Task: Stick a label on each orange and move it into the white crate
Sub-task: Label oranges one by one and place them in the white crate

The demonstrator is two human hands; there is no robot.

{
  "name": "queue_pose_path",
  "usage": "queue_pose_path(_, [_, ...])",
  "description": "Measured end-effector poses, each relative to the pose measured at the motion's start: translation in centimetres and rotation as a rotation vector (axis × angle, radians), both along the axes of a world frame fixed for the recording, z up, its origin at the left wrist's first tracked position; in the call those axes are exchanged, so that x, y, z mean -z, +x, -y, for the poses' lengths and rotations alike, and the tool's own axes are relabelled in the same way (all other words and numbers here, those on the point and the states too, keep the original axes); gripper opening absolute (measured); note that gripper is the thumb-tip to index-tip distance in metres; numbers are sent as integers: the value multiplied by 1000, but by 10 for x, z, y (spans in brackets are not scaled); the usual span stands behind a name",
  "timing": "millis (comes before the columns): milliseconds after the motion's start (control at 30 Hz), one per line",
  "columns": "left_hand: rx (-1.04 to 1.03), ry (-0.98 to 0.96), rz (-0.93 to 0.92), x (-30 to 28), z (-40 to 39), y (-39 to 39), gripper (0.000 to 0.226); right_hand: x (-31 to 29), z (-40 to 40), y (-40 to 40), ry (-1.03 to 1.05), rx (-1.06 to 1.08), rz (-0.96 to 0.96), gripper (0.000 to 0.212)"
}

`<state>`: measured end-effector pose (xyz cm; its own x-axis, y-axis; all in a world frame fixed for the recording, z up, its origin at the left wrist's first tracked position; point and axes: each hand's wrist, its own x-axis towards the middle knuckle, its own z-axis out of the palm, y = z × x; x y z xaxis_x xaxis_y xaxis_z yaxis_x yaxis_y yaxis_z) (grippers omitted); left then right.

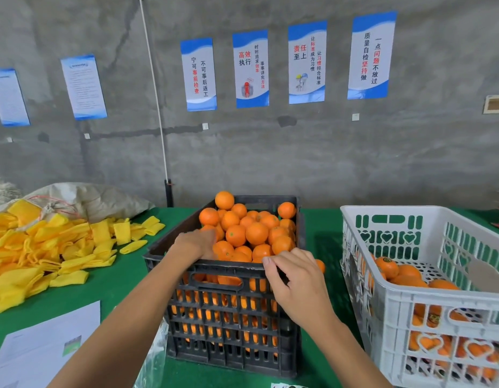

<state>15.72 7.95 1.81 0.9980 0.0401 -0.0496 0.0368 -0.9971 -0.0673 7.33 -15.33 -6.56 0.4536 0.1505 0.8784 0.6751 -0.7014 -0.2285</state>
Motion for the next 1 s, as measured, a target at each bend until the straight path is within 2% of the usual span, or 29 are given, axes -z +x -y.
queue_pose_path(33, [51, -75, 193, -3, 3, -7, 67, 0, 0, -2, 6, -9, -21, 30])
queue_pose_path(100, [199, -361, 557, -5, 15, -23, 72, -3, 1, -5, 57, -46, -120, 27])
queue_pose_path(167, [408, -700, 761, -1, 34, -43, 69, -10, 3, -10, 159, -130, -277, 43])
queue_pose_path(200, [526, -792, 809, 3, 47, -54, 69, -14, 4, -13, 214, -193, -348, 52])
queue_pose_path(300, [801, -788, 916, 29, 88, -81, 71, -18, 8, -25, 395, -319, -412, 68])
queue_pose_path(367, [867, -838, 993, 52, 111, -97, 73, -9, 16, -39, 457, -309, -336, 72])
queue_pose_path(433, [886, -901, 1052, 77, 126, -109, 75, 10, 29, -54, 416, -272, -272, 71])
queue_pose_path(533, [896, -926, 1020, 126, 136, -123, 72, 48, 51, -73, 279, -228, -294, 69])
queue_pose_path(667, [857, -942, 721, 187, 132, -140, 76, 99, 78, -89, 99, -159, -562, 70])
queue_pose_path(767, [672, -914, 582, 217, 114, -145, 72, 134, 94, -92, -84, -147, -688, 52])
queue_pose_path(833, [551, -988, 495, 232, 101, -145, 71, 146, 99, -92, -176, -156, -799, 44])
queue_pose_path(900, [455, -1098, 437, 246, 92, -146, 73, 152, 98, -90, -326, -129, -891, 51])
queue_pose_path(1000, [374, -1224, 384, 260, 87, -147, 76, 157, 94, -89, -541, -102, -898, 78])
